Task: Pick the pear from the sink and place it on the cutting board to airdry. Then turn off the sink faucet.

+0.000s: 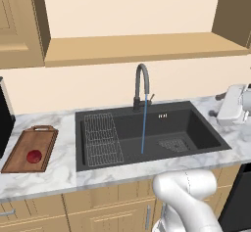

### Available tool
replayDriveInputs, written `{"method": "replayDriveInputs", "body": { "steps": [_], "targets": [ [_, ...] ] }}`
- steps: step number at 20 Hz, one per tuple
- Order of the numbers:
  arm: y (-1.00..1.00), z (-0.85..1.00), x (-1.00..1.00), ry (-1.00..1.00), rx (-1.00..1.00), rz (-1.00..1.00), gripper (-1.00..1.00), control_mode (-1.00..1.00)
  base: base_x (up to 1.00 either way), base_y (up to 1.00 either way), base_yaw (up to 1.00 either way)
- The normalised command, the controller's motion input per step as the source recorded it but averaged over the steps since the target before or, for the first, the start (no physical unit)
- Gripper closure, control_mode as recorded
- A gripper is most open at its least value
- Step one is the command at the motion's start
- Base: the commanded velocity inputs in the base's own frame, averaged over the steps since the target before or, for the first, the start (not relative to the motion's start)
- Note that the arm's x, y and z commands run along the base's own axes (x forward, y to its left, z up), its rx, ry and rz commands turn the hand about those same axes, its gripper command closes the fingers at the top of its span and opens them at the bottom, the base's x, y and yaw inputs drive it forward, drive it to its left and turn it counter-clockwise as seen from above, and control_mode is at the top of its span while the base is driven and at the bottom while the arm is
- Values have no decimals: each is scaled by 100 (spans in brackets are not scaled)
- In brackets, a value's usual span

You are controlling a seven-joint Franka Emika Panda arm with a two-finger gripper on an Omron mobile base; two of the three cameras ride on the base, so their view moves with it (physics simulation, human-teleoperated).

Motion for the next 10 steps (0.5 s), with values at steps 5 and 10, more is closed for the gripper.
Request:
{"method": "replayDriveInputs", "body": {
  "steps": [5, 10],
  "targets": [
    [0, -23, 29, 0, -5, 2, -100, -100, 0, 0, 0],
    [0, -20, 38, 0, 0, 1, -100, -100, 0, 0, 0]
  ]
}}
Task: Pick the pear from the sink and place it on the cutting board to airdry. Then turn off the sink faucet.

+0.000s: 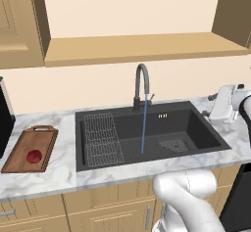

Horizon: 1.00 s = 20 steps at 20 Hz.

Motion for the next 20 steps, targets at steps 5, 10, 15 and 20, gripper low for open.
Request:
{"method": "replayDriveInputs", "body": {
  "steps": [5, 10, 15, 20],
  "targets": [
    [0, -9, 43, 0, 0, 3, -100, -100, 0, 0, 0],
    [0, -4, 39, 0, 1, 4, -100, -100, 0, 0, 0],
    [0, -11, 31, 0, 2, 5, -100, -100, 0, 0, 0],
    [1, -23, 25, 0, 0, 2, -100, -100, 0, 0, 0]
  ]
}}
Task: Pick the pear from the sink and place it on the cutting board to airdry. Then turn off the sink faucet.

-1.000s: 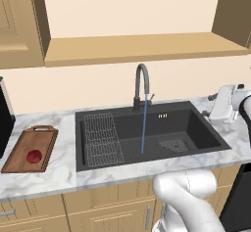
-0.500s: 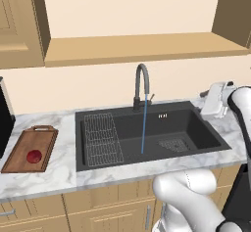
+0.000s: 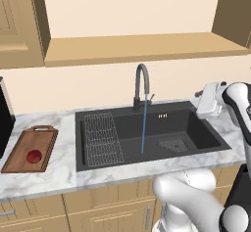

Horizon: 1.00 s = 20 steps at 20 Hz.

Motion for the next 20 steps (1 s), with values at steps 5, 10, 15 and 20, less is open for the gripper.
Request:
{"method": "replayDriveInputs", "body": {
  "steps": [5, 10, 15, 20],
  "targets": [
    [11, -23, 29, 0, 0, 0, -100, -100, 0, 0, 0],
    [8, -13, 30, 0, 1, 0, -100, -100, 0, 0, 0],
    [0, -9, 34, 0, 4, 0, -100, -100, 0, 0, 0],
    [0, -9, 30, 0, 5, 0, -100, -100, 0, 0, 0]
  ]
}}
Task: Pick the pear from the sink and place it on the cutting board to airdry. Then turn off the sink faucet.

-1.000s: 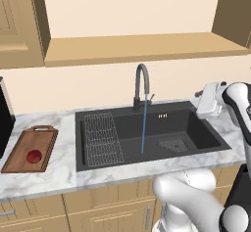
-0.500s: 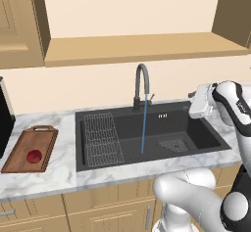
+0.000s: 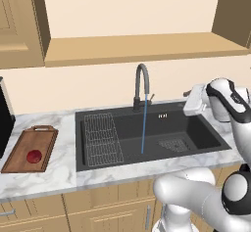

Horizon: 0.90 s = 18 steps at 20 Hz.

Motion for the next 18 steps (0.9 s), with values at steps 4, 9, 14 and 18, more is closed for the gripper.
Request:
{"method": "replayDriveInputs", "body": {
  "steps": [4, 9, 14, 18],
  "targets": [
    [9, -10, 21, 0, 1, 0, -100, -100, 0, 0, 0],
    [15, -15, 21, 0, 0, 0, -100, -100, 0, 0, 0],
    [21, -17, 19, 0, 0, 0, -100, -100, 0, 0, 0],
    [10, -11, 33, 0, 0, -2, -100, -100, 0, 0, 0]
  ]
}}
